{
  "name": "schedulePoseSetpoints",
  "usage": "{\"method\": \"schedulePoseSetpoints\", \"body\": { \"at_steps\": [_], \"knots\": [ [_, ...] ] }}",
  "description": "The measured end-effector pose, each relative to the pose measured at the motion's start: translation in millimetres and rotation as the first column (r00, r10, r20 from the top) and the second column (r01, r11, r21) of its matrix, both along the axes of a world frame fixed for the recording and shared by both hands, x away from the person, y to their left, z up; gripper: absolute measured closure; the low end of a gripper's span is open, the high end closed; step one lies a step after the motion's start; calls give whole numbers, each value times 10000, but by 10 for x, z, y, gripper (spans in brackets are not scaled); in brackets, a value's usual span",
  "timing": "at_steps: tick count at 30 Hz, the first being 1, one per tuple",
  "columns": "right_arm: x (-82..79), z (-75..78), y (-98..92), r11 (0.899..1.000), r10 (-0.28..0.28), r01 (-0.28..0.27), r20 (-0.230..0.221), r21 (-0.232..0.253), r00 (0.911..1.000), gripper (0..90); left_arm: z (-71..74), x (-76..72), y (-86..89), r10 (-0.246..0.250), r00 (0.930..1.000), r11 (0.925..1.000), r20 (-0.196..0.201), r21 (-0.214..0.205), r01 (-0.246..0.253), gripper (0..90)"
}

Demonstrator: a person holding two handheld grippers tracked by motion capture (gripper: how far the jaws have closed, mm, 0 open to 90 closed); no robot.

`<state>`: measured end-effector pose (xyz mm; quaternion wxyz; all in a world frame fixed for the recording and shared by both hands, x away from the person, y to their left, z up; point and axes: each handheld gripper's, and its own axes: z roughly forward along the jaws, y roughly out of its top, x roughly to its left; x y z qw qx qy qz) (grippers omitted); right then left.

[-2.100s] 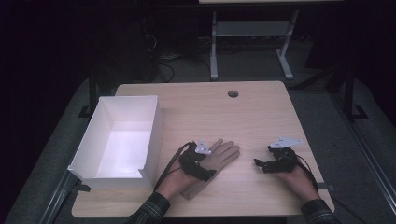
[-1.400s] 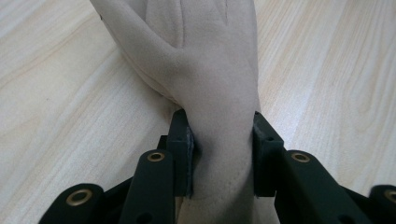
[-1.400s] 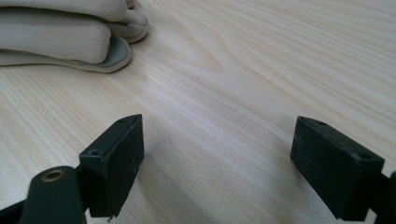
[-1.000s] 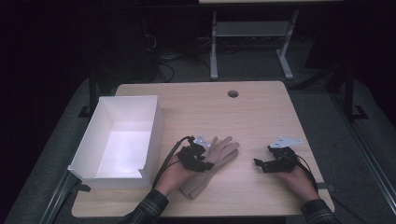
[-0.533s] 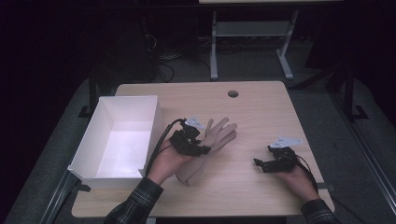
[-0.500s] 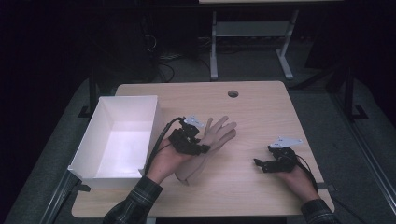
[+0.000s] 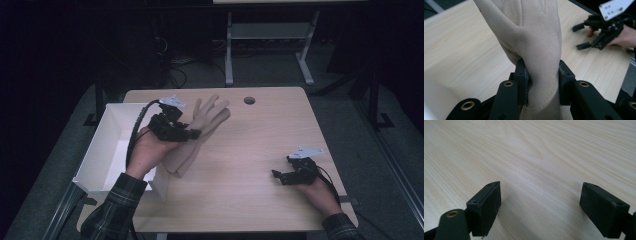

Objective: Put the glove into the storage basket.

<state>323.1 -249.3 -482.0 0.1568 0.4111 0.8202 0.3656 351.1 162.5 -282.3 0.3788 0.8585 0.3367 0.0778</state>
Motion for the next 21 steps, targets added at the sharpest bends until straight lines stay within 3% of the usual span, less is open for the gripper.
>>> {"method": "schedulePoseSetpoints", "body": {
  "at_steps": [5,8,12,16,21],
  "knots": [
    [0,0,-1,10000,8,-8,0,-6,10000,171,38,3,249,517,9987,9984,23,-236,-516,677],
    [0,0,-1,10000,5,-5,-1,-6,10000,171,46,-2,497,1008,9949,9945,29,-283,-1007,676],
    [0,0,-1,10000,7,-7,-1,-8,10000,171,39,-17,671,1357,9907,9903,58,-300,-1355,676],
    [0,1,-1,10000,12,-12,-4,-16,10000,171,11,-44,884,1806,9835,9831,106,-337,-1802,676],
    [0,1,-2,10000,19,-19,-12,-25,10000,171,-29,-85,1150,2442,9696,9690,137,-424,-2435,676]
  ]
}}
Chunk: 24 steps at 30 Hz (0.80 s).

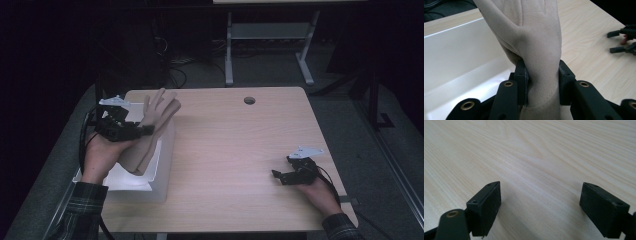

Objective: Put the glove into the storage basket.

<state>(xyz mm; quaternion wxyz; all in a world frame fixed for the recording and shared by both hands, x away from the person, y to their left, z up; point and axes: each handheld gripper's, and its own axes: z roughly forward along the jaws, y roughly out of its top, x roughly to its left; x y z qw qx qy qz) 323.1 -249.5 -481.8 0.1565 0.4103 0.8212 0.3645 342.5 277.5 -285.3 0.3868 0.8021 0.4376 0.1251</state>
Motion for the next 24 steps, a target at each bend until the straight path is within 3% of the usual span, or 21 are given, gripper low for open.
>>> {"method": "schedulePoseSetpoints", "body": {
  "at_steps": [8,15,24],
  "knots": [
    [0,-1,1,10000,-10,10,11,13,10000,170,-136,-24,277,669,9975,9977,-222,103,-667,674],
    [0,-1,1,10000,-9,9,12,6,10000,171,-432,9,406,1172,9910,9927,-642,371,-1150,672],
    [0,-1,1,10000,-9,9,13,9,10000,171,-789,85,444,1332,9853,9898,-1067,657,-1266,668]
  ]
}}
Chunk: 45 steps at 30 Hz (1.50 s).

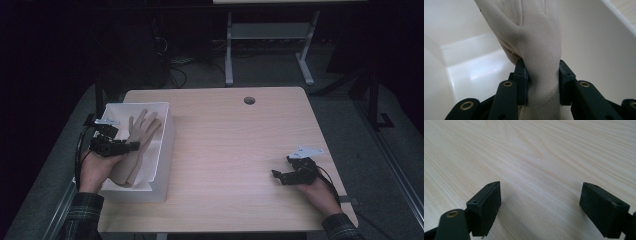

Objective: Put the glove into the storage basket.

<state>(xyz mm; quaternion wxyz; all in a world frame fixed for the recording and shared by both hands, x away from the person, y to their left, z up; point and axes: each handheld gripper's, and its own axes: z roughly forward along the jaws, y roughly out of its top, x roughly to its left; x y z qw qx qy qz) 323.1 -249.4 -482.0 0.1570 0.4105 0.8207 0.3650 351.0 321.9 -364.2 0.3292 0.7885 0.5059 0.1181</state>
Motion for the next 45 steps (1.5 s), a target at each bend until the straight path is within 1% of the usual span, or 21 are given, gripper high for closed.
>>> {"method": "schedulePoseSetpoints", "body": {
  "at_steps": [1,2,8,9,12,15,17,18,20,22,23,24,28,31,33,35,36,40,41,42,45],
  "knots": [
    [0,0,0,10000,0,0,1,-1,10000,171,-25,6,-1,-3,10000,10000,-72,53,3,668],
    [0,0,1,10000,-6,6,-2,6,10000,171,-82,22,-7,-15,9999,10000,-146,62,16,667],
    [0,0,0,10000,3,-3,3,-2,10000,171,-254,68,-44,-39,9989,9996,-460,295,52,662],
    [0,0,0,10000,0,0,1,0,10000,171,-286,78,-51,-9,9984,9996,-565,285,25,660],
    [0,0,0,10000,-1,1,-1,1,10000,171,-376,101,-67,-9,9975,9995,-708,323,32,652],
    [0,0,0,10000,0,0,0,1,10000,171,-446,113,-80,-5,9964,9995,-844,316,31,642],
    [0,0,0,10000,-2,2,2,0,10000,171,-486,118,-89,-8,9956,9990,-933,435,48,628],
    [0,0,0,10000,0,0,1,4,10000,171,-497,124,-93,-48,9948,9986,-1017,514,101,621],
    [0,0,0,10000,-2,2,-3,0,10000,171,-506,132,-102,-90,9937,9984,-1115,543,151,583],
    [0,0,0,10000,1,-1,1,2,10000,171,-509,136,-102,-23,9945,9983,-1048,568,83,496],
    [0,0,0,10000,6,-6,-3,-9,10000,171,-503,137,-96,33,9951,9983,-984,586,24,448],
    [-1,0,0,10000,-5,5,-3,0,10000,171,-491,136,-90,136,9956,9987,-923,499,-90,394],
    [0,0,0,10000,-4,4,-4,2,10000,170,-427,129,-64,219,9971,9988,-723,461,-186,285],
    [-1,0,0,10000,-2,2,-3,4,10000,170,-367,140,-53,195,9979,9987,-618,484,-165,246],
    [0,0,0,10000,6,-6,1,2,10000,170,-306,148,-47,240,9987,9987,-456,454,-219,220],
    [1,1,-1,10000,33,-33,-3,-13,10000,170,-247,156,-47,206,9992,9995,-329,258,-197,198],
    [0,2,-1,10000,31,-31,-17,-15,10000,170,-223,157,-53,192,9993,9995,-312,250,-184,191],
    [1,1,-1,10000,43,-43,-8,-15,10000,170,-129,140,-107,-111,9998,9996,-136,247,115,174],
    [1,1,-1,10000,44,-44,-8,-18,10000,170,-107,131,-121,-122,9999,9998,-68,167,123,172],
    [2,1,0,10000,41,-41,-12,-7,10000,170,-64,122,-142,-205,9998,9997,11,90,205,165],
    [2,0,2,10000,33,-33,1,-2,10000,170,61,108,-201,-378,9991,9993,208,65,377,163]
  ]
}}
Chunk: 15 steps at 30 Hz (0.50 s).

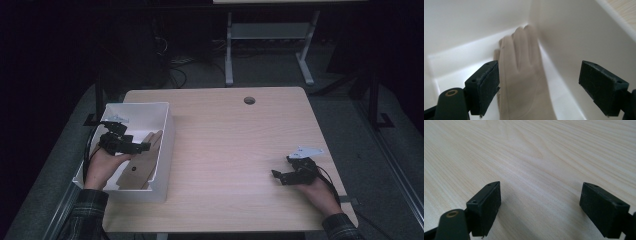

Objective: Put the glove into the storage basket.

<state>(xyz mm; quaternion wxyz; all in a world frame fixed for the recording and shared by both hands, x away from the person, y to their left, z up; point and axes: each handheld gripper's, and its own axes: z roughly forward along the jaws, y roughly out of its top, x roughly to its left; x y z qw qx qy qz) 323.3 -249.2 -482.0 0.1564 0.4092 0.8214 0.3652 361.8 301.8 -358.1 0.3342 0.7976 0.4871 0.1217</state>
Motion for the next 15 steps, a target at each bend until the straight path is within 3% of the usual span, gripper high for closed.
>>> {"method": "schedulePoseSetpoints", "body": {
  "at_steps": [8,15],
  "knots": [
    [0,2,-1,10000,12,-12,-21,-18,10000,170,329,-51,-230,-447,9970,9982,628,-366,471,164],
    [0,2,-1,10000,14,-14,-15,-19,10000,170,447,-68,-549,-991,9904,9907,965,-839,1074,164]
  ]
}}
